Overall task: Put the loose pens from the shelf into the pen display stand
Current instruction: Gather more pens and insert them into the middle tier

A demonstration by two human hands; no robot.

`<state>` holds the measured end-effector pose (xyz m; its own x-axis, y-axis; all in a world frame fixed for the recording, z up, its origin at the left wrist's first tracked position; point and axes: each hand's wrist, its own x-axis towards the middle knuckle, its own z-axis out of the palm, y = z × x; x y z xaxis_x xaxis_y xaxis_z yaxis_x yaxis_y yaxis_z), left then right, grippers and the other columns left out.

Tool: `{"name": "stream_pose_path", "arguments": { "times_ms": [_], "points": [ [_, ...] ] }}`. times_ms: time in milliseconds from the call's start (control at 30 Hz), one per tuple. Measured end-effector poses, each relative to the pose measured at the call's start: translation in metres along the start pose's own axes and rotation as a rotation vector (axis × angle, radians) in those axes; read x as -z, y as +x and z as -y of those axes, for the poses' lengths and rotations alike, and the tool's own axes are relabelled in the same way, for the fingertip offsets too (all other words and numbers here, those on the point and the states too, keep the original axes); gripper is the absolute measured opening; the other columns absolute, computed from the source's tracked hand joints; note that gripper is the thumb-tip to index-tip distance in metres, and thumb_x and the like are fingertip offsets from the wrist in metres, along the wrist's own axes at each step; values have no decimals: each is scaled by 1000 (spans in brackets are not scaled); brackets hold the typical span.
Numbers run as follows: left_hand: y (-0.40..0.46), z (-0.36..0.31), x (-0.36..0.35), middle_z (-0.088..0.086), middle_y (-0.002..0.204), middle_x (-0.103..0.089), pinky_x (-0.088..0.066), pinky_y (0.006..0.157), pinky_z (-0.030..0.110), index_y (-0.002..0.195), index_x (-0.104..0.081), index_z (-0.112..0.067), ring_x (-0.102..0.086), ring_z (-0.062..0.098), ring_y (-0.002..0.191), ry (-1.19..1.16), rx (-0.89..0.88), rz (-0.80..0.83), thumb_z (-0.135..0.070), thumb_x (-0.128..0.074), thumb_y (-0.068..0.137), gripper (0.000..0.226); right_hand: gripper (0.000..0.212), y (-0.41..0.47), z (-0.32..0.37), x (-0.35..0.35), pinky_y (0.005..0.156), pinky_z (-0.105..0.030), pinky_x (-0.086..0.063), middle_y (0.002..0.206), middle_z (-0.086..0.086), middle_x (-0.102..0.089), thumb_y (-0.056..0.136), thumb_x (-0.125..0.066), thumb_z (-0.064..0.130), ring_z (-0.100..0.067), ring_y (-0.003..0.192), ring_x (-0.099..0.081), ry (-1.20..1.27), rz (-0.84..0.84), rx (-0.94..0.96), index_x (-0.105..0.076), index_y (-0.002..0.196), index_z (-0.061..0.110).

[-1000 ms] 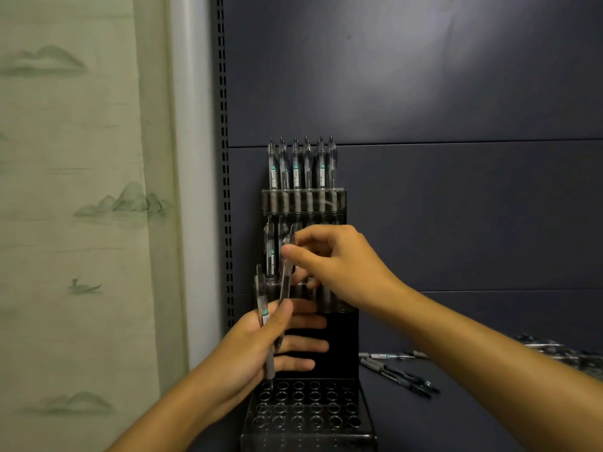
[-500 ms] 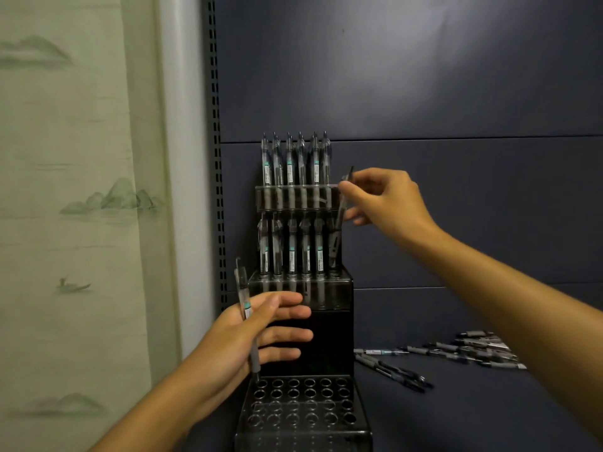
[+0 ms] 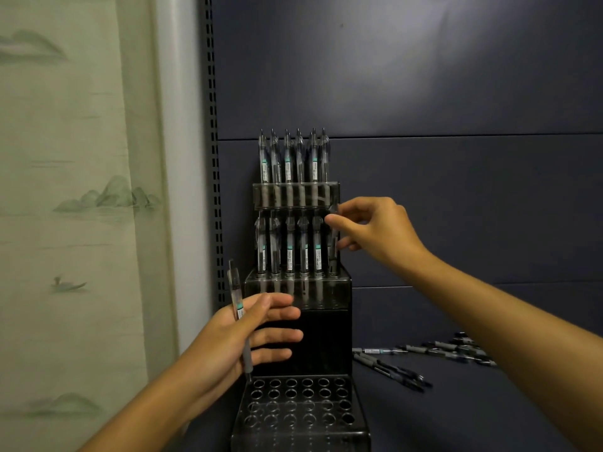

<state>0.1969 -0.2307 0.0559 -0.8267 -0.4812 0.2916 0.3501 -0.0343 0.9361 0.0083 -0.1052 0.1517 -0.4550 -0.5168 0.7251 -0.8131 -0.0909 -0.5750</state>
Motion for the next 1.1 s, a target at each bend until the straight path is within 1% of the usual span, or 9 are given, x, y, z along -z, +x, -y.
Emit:
{"name": "stream_pose_path", "arguments": {
  "times_ms": [267, 400, 567, 700, 867, 933, 1000, 1067, 1100],
  "points": [
    [2, 2, 0, 15, 102, -74, -61, 60, 34, 104, -71, -8, -74, 28, 80, -28, -8, -4, -28, -54, 83, 34, 26, 1, 1, -2, 60, -26, -61, 73, -4, -74, 82, -78, 29, -12, 60, -73, 7, -9, -34, -66, 92, 9],
    [3, 3, -1, 16, 104, -74, -61, 63, 34, 104, -71, -8, -74, 29, 84, 2, -14, 20, -29, -54, 85, 34, 27, 3, 2, -2, 62, -31, -63, 75, -10, -75, 82, -79, 27, -16, 61, -74, -43, 95, -94, -66, 90, 5],
    [3, 1, -2, 16, 104, -74, -62, 64, 35, 104, -72, -8, -74, 29, 84, 8, -16, 29, -29, -55, 84, 33, 33, -3, 2, -1, 60, -27, -62, 68, -1, -73, 78, -81, 36, -11, 59, -72, -68, 85, -95, -66, 88, 8],
    [3, -2, -2, 15, 104, -74, -62, 64, 37, 104, -72, -9, -73, 30, 85, 18, -16, 29, -28, -56, 84, 32, 33, -10, 12, 1, 56, -17, -54, 65, -1, -71, 78, -78, 43, -9, 53, -69, -87, 8, -9, -66, 85, 13],
    [2, -4, -15, 12, 103, -75, -63, 66, 38, 113, -67, -8, -74, 31, 88, 111, -5, 55, -34, -54, 86, 39, 27, -34, 40, -15, 60, -22, -54, 72, -1, -71, 79, -75, 41, -15, 63, -71, 103, 288, 122, -71, 88, 16],
    [2, -4, -23, 9, 101, -76, -62, 68, 39, 113, -67, -12, -74, 32, 90, 156, -20, 40, -31, -52, 92, 32, 25, -43, 42, -27, 66, -21, -55, 77, 1, -73, 79, -77, 38, -9, 69, -71, 45, 349, 159, -73, 92, 17],
    [2, -5, -27, 6, 103, -75, -62, 73, 42, 109, -71, -28, -74, 30, 93, 197, -53, 31, -23, -50, 98, 23, 25, -50, 43, -36, 68, -13, -50, 78, 7, -73, 79, -78, 40, 0, 74, -67, -67, 348, 229, -72, 93, 20],
    [1, -9, -29, 5, 109, -74, -61, 78, 46, 99, -71, -43, -73, 29, 95, 232, -69, 36, -18, -49, 101, 33, 24, -52, 45, -43, 65, -9, -46, 78, 10, -71, 80, -77, 43, 3, 74, -64, -118, 331, 261, -69, 92, 25],
    [1, -9, -28, 4, 110, -74, -60, 79, 47, 103, -69, -41, -73, 29, 96, 248, -76, 44, -18, -50, 101, 30, 22, -51, 46, -45, 65, -8, -45, 77, 11, -70, 80, -77, 43, 4, 74, -64, -122, 315, 258, -68, 90, 26]
  ]
}}
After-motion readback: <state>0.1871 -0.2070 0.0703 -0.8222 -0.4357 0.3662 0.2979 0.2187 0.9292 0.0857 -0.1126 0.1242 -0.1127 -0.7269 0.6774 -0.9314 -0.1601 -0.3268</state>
